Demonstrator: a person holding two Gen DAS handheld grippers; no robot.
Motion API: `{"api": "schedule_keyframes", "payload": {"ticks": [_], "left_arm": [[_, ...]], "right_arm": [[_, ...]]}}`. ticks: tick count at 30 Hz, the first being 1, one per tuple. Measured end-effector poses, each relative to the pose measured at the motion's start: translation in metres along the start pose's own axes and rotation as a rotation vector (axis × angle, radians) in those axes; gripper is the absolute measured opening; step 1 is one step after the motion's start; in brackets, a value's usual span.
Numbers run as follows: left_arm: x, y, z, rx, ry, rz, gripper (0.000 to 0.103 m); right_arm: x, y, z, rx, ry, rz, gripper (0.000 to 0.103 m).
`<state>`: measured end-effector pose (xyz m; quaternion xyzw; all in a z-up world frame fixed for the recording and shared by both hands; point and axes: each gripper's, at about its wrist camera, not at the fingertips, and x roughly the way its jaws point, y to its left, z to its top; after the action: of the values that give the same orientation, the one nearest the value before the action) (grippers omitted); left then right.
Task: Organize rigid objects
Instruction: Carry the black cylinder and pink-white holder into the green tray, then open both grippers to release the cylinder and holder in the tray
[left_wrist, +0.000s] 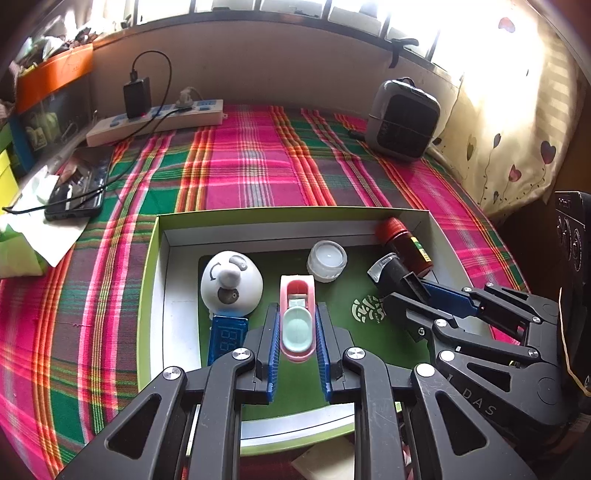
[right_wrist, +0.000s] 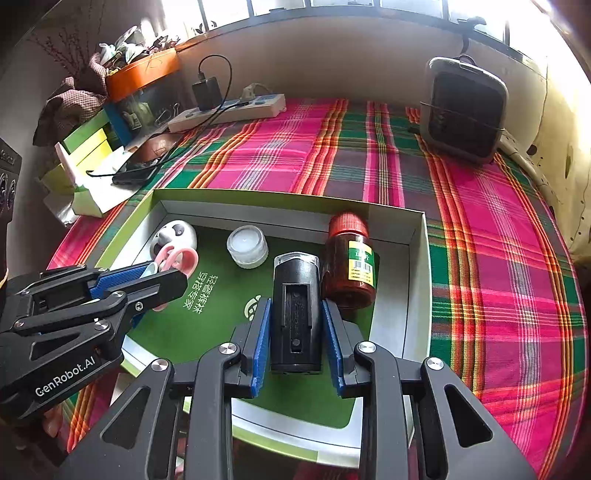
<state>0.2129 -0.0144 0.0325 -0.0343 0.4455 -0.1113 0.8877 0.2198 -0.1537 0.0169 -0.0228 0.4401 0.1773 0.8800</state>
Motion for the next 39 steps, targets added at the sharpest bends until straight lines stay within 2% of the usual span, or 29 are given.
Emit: {"api": "schedule_keyframes", "payload": {"ticks": [11,39], "left_arm": [[0.01,-0.003,0.003,0.017,0.01,0.023,0.017],[0.026,0.002,0.011,-0.003,0.021,0.048,0.018]], "right_arm": [[0.005,0.0,0.001,-0.026,-0.01,-0.045,0.029],[0.005,0.0,-0.001,-0.031,-0.025,-0.063,0.029]]}}
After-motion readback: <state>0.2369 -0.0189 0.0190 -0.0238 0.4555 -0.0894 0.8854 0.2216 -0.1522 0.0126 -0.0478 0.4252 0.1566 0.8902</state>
